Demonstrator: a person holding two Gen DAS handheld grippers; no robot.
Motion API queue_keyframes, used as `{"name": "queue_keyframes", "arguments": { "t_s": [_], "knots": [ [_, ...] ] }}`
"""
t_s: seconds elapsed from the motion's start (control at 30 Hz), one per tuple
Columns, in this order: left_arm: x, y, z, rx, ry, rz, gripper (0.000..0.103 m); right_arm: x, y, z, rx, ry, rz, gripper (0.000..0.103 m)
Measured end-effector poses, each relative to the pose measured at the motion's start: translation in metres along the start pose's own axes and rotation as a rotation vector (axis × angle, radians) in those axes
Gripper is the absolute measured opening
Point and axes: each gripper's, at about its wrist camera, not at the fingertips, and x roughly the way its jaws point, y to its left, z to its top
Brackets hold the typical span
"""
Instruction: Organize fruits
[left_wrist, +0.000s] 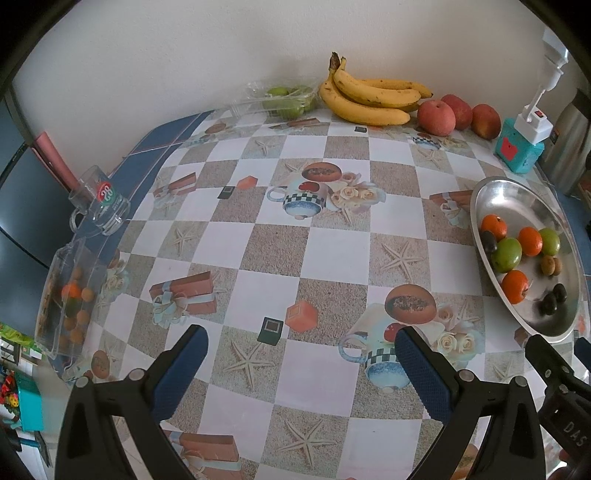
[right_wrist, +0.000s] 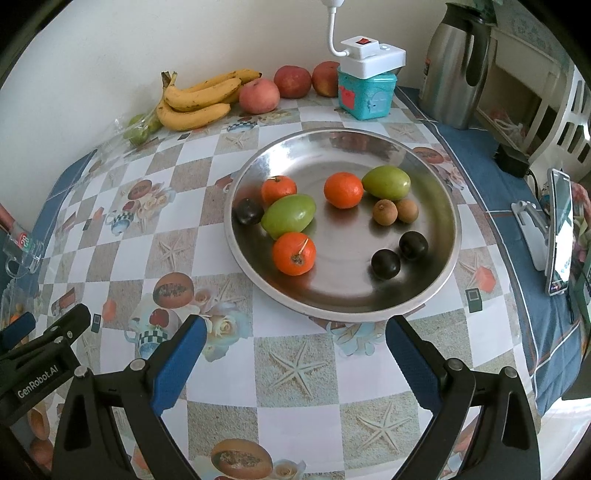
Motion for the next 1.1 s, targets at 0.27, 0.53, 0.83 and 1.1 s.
{"name": "queue_keyframes", "arguments": {
  "t_s": [0.27, 0.53, 0.83, 1.1],
  "knots": [
    [-0.0002, 0.0000, 0.0001, -0.001, 0.000, 0.000, 0.102, 0.0004, -0.0007, 0.0001, 0.003, 0.000, 0.000, 0.098],
    [-0.0003, 0.0002, 0.0002, -0.002, 0.000, 0.000, 0.103, 0.0005, -0.0006, -0.0001, 0.005, 0.000, 0.000, 0.098],
    [0.0002, 0.0009, 0.0003, -0.001, 0.000, -0.002, 0.103, 0.0009, -0.0009, -0.0006, 0.007, 0.002, -0.001, 0.098],
    [-0.0076, -0.0043, 0.0011, 0.014, -0.033, -0.017, 0.103, 0.0008, -0.0005, -0.0006, 0.008, 0.002, -0.001, 0.098]
  ]
}}
